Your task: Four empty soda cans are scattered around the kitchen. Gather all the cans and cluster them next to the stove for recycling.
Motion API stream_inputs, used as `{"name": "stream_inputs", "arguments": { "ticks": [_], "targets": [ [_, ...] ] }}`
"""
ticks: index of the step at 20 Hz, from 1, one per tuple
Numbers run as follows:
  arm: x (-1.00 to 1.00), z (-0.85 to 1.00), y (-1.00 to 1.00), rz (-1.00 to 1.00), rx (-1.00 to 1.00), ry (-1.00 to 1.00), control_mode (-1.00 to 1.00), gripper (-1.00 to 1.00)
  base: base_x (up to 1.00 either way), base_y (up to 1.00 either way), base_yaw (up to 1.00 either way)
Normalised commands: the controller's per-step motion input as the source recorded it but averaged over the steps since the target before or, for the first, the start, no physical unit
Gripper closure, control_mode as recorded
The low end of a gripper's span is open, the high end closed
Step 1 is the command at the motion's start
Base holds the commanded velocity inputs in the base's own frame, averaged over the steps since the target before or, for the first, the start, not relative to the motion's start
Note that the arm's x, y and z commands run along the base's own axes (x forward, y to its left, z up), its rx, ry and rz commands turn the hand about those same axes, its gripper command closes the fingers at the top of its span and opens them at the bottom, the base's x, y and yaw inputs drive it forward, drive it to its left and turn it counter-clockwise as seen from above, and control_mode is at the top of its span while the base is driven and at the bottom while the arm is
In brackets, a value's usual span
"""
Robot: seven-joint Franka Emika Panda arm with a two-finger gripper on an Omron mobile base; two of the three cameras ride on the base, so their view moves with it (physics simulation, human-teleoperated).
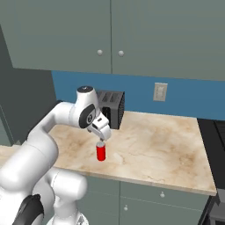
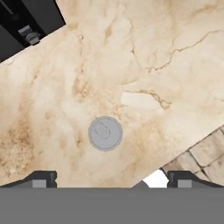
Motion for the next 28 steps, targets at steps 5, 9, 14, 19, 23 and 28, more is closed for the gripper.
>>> {"name": "stream_inputs", "arguments": {
  "ticks": [5, 9, 14, 19, 23, 28],
  "targets": [
    [0.12, -0.12, 0.0, -0.02, 0.0, -0.04, -1.0, -1.0, 0.0, 0.0, 0.0],
    [-0.03, -0.09, -0.01, -0.05, 0.01, 0.0, -1.0, -1.0, 0.0, 0.0, 0.0],
    [-0.02, -0.11, -0.04, -0.06, 0.01, 0.0, -1.0, -1.0, 0.0, 0.0, 0.0],
    [0.0, -0.16, -0.03, -0.03, 0.01, 0.0, -1.0, -1.0, 0.0, 0.0, 0.0],
    [0.0, -0.21, 0.0, -0.01, 0.03, 0.0, -1.0, -1.0, 0.0, 0.0, 0.0],
    [0.03, -0.21, 0.0, 0.0, 0.03, 0.0, -1.0, -1.0, 0.0, 0.0, 0.0]
  ]
}}
